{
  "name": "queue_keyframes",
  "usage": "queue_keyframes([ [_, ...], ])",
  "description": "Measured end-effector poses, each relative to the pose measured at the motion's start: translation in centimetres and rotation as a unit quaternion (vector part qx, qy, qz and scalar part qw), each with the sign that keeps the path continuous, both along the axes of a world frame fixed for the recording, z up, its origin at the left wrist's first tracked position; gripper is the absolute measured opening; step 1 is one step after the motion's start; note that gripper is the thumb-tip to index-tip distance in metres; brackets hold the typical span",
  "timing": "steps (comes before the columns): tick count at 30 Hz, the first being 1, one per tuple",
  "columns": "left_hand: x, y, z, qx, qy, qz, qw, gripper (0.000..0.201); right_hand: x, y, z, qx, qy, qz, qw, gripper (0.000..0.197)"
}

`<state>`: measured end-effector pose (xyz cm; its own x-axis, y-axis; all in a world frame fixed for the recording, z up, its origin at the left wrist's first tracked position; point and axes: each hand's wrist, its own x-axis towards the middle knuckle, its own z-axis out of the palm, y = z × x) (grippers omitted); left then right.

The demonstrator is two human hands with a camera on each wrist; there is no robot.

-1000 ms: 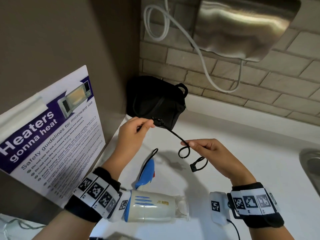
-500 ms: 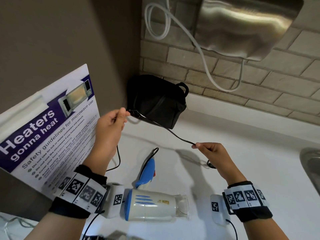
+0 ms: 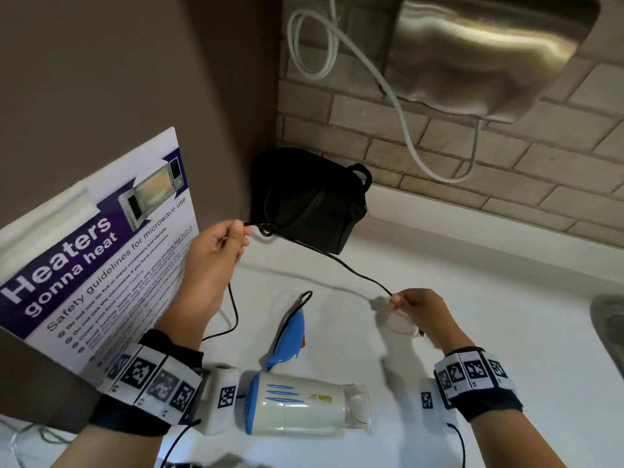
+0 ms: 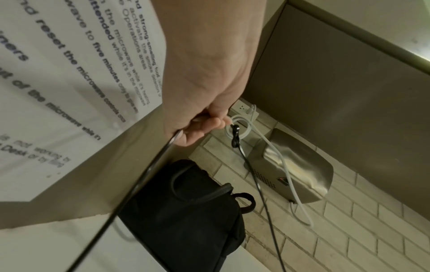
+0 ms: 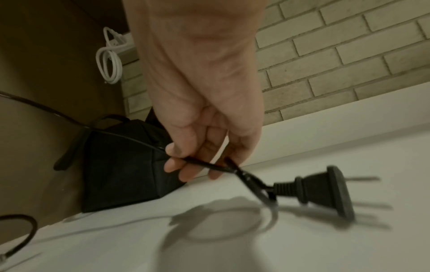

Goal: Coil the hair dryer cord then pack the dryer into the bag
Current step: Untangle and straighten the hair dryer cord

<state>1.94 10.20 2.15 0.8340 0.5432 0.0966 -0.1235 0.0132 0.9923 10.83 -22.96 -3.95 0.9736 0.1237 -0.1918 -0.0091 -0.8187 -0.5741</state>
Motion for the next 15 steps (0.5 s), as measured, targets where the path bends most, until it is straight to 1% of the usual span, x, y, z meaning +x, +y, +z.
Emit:
queue_keyframes([
  [2, -0.1, 0.2, -0.2, 0.002, 0.004, -0.025, 1.000, 0.027, -0.3, -0.3, 0.6, 0.059, 0.022, 0.014, 0.998, 0.032],
  [3, -0.1, 0.2, -0.4, 0.005, 0.008, -0.033, 0.999, 0.028, -0.5, -0.3, 1.1, 0.107, 0.045, 0.017, 0.993, 0.033],
  [4, -0.1, 0.2, -0.6, 0.008, 0.013, -0.037, 0.999, 0.028, -0.6, -0.4, 1.6, 0.170, 0.077, 0.014, 0.982, 0.030],
  [6, -0.1, -0.1, -1.0, 0.010, 0.026, -0.045, 0.999, 0.027, -1.0, -0.3, 2.8, 0.285, 0.138, -0.002, 0.948, 0.021],
  [8, -0.2, -0.4, -1.3, 0.010, 0.041, -0.056, 0.998, 0.026, -1.2, -0.3, 3.5, 0.351, 0.168, -0.010, 0.921, 0.019],
  [10, -0.2, -0.7, -1.5, 0.010, 0.051, -0.064, 0.997, 0.025, -1.2, -0.1, 4.0, 0.379, 0.177, -0.011, 0.908, 0.018],
  [15, -0.5, -1.3, -1.3, 0.021, 0.067, -0.078, 0.994, 0.026, -1.2, 0.3, 4.3, 0.401, 0.184, -0.017, 0.897, 0.015],
])
